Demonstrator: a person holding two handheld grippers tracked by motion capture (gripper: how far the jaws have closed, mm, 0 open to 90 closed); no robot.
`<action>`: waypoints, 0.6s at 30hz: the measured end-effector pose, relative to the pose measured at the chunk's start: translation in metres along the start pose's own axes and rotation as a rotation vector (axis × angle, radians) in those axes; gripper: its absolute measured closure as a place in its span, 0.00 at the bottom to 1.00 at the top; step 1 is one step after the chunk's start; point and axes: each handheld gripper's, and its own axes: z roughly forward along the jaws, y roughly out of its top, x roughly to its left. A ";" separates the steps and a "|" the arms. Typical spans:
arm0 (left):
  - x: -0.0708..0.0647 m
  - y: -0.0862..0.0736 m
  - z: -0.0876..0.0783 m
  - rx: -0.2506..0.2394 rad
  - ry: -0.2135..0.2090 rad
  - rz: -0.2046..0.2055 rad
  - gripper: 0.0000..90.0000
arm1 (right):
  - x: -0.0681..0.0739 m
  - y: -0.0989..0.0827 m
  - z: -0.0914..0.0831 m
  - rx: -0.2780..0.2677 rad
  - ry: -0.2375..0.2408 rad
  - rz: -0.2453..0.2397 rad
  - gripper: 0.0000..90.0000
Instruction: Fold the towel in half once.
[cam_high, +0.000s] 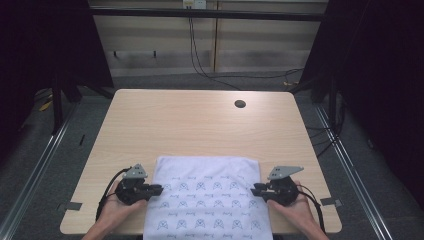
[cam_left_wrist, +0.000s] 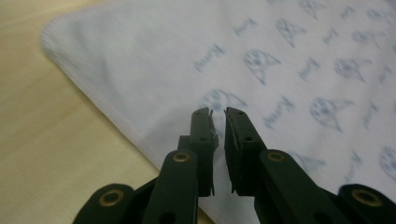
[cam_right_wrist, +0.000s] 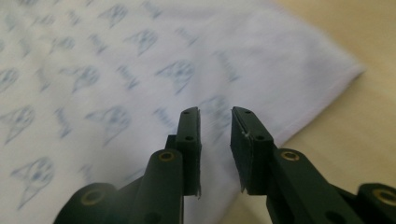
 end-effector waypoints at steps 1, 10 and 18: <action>0.004 0.004 0.003 -0.009 0.007 -0.014 0.90 | -0.007 0.004 0.000 -0.020 -0.020 0.009 0.79; 0.040 0.043 0.005 -0.112 0.129 -0.059 0.81 | -0.062 0.041 0.032 -0.008 -0.140 0.041 0.59; 0.050 0.044 0.015 -0.101 0.127 -0.095 0.68 | -0.075 0.046 0.045 -0.007 -0.129 0.057 0.58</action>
